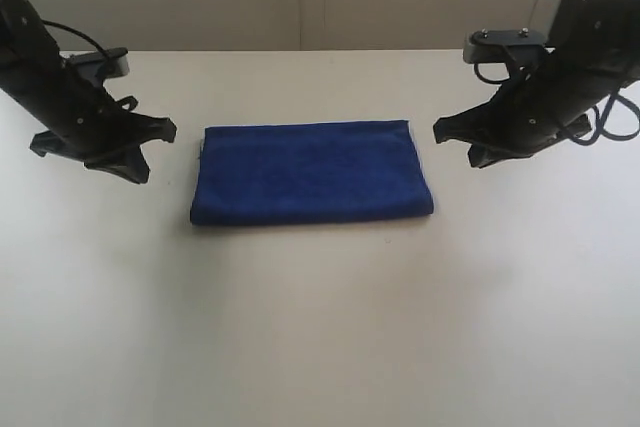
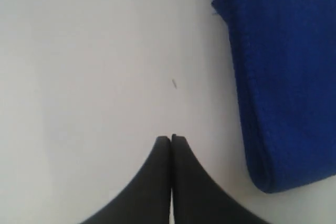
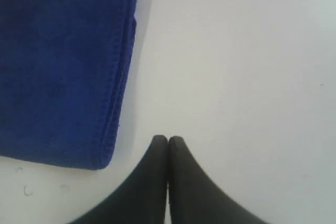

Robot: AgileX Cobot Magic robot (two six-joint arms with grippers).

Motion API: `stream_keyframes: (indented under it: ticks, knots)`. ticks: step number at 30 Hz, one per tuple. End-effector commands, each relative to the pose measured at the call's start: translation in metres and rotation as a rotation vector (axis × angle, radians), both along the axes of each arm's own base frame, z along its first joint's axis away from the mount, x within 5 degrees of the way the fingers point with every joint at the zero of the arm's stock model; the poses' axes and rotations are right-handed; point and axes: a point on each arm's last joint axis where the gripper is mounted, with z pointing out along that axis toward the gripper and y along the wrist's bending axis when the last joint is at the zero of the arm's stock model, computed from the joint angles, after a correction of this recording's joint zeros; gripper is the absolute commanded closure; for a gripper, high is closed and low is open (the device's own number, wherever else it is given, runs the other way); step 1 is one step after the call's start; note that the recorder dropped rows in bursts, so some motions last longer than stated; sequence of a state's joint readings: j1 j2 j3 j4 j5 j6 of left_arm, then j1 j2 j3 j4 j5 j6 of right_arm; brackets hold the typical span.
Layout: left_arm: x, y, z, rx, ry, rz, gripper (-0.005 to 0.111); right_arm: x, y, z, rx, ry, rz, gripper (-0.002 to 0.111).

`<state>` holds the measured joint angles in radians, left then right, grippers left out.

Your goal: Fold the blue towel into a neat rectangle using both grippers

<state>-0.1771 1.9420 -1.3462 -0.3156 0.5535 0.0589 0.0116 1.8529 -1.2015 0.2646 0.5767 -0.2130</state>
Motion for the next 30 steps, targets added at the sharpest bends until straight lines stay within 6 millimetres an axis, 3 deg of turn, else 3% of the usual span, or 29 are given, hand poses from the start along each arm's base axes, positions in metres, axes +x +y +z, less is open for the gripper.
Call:
stream_keyframes:
  ticks: [1,7,14,20,24,30]
  knots:
    - [-0.002,-0.002,-0.003,-0.022,0.041,0.003,0.107,0.002,0.005,-0.006,0.03,0.025,-0.012,0.108]
    - [-0.001,-0.007,-0.002,-0.089,0.052,0.027,0.107,0.007,0.016,-0.003,0.104,-0.022,-0.04,0.108]
    - [0.008,-0.025,0.024,-0.198,-0.013,-0.002,0.107,0.02,0.028,0.011,0.129,-0.03,-0.003,0.1]
    - [0.007,-0.048,0.007,-0.189,0.028,-0.057,0.107,0.033,0.037,-0.009,0.131,0.013,0.015,0.096]
    - [0.009,-0.053,-0.002,-0.196,0.039,-0.044,0.107,0.036,0.04,-0.016,0.127,0.021,0.026,0.097]
    - [0.018,-0.057,0.001,-0.21,-0.021,-0.021,0.107,0.042,0.052,-0.015,0.1,-0.025,0.107,0.108]
